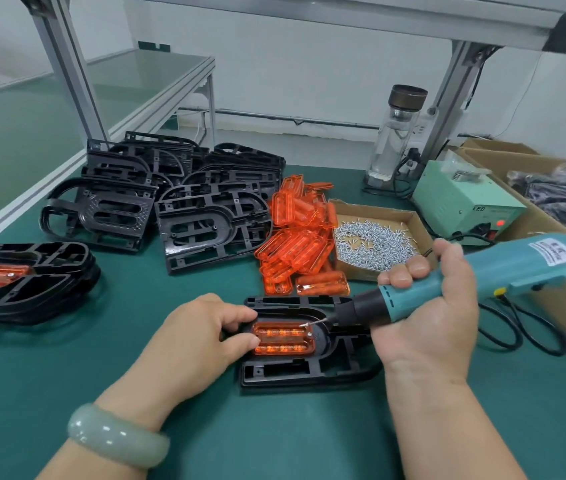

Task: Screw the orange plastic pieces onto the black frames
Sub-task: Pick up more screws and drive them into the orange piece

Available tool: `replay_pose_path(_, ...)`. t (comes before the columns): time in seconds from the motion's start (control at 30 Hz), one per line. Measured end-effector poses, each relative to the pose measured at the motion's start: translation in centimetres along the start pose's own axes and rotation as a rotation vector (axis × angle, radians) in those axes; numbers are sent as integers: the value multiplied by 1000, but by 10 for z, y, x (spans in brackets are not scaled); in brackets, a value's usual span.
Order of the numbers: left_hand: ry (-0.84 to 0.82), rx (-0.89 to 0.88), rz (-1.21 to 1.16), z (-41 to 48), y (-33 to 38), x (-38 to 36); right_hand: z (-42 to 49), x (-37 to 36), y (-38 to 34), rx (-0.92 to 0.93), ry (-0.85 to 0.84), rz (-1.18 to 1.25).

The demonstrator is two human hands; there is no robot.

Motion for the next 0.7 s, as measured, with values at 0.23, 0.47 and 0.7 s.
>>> replay_pose_path(0.23,-71,-9,11,3,-1,0,7,-11,21,-57,-30,-87)
replay_pose_path(0.47,-64,-35,-14,5,1,-4,10,-22,39,-59,-118,-209)
replay_pose_path(0.7,-23,-44,-58,3,-2,-8,15,-29,47,-38,-193,-285)
Point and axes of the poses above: each hand's wrist, its own z-axis towards the middle knuckle, its own x-axis out of the back of the hand, y = z × x, the point moved 1 cm from there along z, towards the middle knuckle, and after that the axes turned 15 degrees about -x, right-handed, at the moved point
